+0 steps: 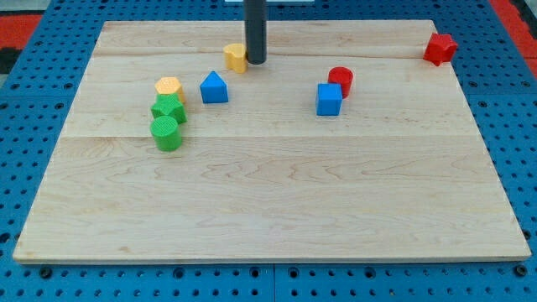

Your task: Move yellow heart towards yellow hexagon

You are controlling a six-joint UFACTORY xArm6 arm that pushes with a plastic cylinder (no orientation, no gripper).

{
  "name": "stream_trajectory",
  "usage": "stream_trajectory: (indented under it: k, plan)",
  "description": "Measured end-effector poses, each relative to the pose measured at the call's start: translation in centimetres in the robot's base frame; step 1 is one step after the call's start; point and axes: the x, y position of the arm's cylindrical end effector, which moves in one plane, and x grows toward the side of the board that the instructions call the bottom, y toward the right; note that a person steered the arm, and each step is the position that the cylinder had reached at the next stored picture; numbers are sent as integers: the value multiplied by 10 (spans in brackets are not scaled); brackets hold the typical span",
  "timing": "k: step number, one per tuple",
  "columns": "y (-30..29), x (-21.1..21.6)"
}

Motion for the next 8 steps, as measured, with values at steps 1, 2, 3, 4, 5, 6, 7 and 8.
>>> stream_trajectory:
  k: [1, 2, 3, 4, 5, 6, 7, 8]
  plan:
    - [-27, 3]
    - [-37, 10]
    - [-37, 1]
    - [-36, -15]
    - [-69, -1]
    - [-84, 27]
    - [-84, 52]
    - [-74, 16]
